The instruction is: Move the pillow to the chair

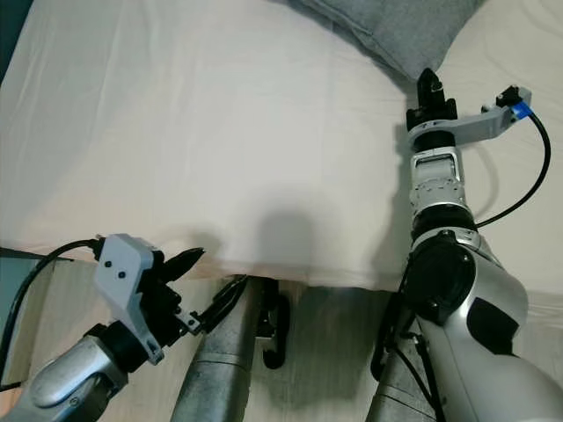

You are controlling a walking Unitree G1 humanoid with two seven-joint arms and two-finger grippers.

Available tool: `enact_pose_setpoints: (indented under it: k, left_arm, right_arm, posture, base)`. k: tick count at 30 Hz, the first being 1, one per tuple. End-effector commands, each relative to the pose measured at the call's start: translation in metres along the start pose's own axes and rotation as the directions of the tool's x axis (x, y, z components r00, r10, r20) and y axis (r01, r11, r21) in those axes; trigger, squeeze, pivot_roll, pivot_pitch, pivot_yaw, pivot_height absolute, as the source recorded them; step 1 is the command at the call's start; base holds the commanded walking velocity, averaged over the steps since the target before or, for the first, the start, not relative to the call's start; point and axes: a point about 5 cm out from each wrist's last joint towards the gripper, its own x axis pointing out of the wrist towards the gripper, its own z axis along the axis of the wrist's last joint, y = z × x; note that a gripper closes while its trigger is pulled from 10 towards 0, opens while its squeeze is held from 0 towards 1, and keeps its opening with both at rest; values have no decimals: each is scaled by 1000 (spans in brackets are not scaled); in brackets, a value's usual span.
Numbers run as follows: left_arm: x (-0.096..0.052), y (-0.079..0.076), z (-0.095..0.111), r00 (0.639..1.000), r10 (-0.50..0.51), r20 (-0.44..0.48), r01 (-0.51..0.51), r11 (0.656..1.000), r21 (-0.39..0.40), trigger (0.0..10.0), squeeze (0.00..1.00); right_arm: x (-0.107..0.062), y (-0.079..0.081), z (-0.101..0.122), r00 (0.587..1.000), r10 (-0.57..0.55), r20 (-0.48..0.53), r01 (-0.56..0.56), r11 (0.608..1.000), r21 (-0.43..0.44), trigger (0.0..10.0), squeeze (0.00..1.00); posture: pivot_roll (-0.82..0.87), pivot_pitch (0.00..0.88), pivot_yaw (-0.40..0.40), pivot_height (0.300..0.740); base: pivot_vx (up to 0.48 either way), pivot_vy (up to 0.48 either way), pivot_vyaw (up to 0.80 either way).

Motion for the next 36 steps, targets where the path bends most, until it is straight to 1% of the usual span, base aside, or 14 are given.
enact_pose_setpoints:
  k: [1, 4, 9, 13, 14, 18, 20, 22, 23, 24, 29, 33, 35, 36]
  left_arm:
    - [3, 1, -12, 1000, 15, -28, -15, 1000, -24, 10000, 0]
    - [10, 2, -14, 1000, 24, -10, -24, 999, -32, 10000, 0]
    - [39, 8, -26, 998, 48, 31, -47, 998, -48, 10000, 0]
    - [54, 10, -34, 998, 51, 42, -49, 998, -48, 10000, 0]
    - [60, 13, -35, 997, 60, 58, -57, 997, -49, 10000, 0]
    - [66, 17, -36, 994, 73, 76, -70, 996, -47, 10000, 0]
    - [73, 21, -39, 991, 91, 103, -87, 995, -43, 10000, 0]
    - [76, 22, -40, 990, 94, 105, -90, 995, -42, 10000, 0]
    - [81, 25, -44, 988, 100, 118, -97, 995, -35, 10000, 0]
    - [81, 25, -44, 988, 100, 118, -97, 995, -35, 10000, 0]
    - [95, 32, -46, 982, 115, 148, -110, 993, -42, 10000, 0]
    - [101, 32, -46, 982, 108, 157, -103, 994, -41, 10000, 0]
    - [104, 33, -47, 981, 106, 161, -101, 994, -42, 10000, 0]
    - [108, 35, -48, 980, 104, 169, -98, 994, -41, 10000, 0]
  right_arm:
    - [-9, -4, -22, 998, 14, -62, -13, 1000, 6, 0, 0]
    - [-14, -5, -31, 998, 24, -62, -22, 999, 27, 0, 0]
    - [-49, -2, -86, 981, 100, -167, -83, 991, 108, 0, 0]
    - [-71, 9, -117, 938, 199, -284, -154, 973, 174, 0, 0]
    - [-86, 17, -130, 903, 244, -354, -185, 964, 192, 0, 0]
    - [-101, 22, -140, 865, 279, -418, -213, 957, 198, 0, 0]
    - [-132, 17, -146, 815, 266, -515, -201, 963, 179, 0, 0]
    - [-138, 13, -148, 806, 255, -535, -191, 966, 173, 0, 0]
    - [-155, 10, -150, 780, 238, -579, -173, 971, 166, 0, 0]
    - [-155, 10, -150, 780, 238, -579, -173, 971, 166, 0, 0]
    - [-198, 13, -160, 699, 220, -680, -155, 976, 156, 0, 0]
    - [-215, 2, -157, 698, 131, -704, -102, 991, 83, 0, 0]
    - [-221, -8, -151, 711, 49, -701, -56, 998, 13, 0, 0]
    - [-221, -20, -139, 740, -55, -670, -4, 996, -86, 0, 0]
  posture:
    - [229, 770, 400, 601]
    - [188, 752, 368, 601]
    - [63, 668, 249, 601]
    - [9, 609, 212, 601]
    - [-22, 570, 186, 601]
    - [-42, 525, 164, 601]
    - [-66, 460, 138, 601]
    - [-70, 450, 136, 601]
    - [-84, 421, 124, 601]
    - [-84, 421, 124, 601]
    - [-132, 342, 105, 601]
    - [-145, 322, 103, 601]
    - [-153, 307, 104, 601]
    - [-168, 290, 117, 601]
  base:
    - [0, 0, 0]
    - [0, 0, 0]
    - [0, 0, 0]
    - [0, 0, 0]
    - [0, 0, 0]
    - [0, 0, 0]
    - [0, 0, 0]
    - [0, 0, 0]
    - [0, 0, 0]
    - [0, 0, 0]
    - [0, 0, 0]
    - [0, 0, 0]
    - [0, 0, 0]
    - [0, 0, 0]
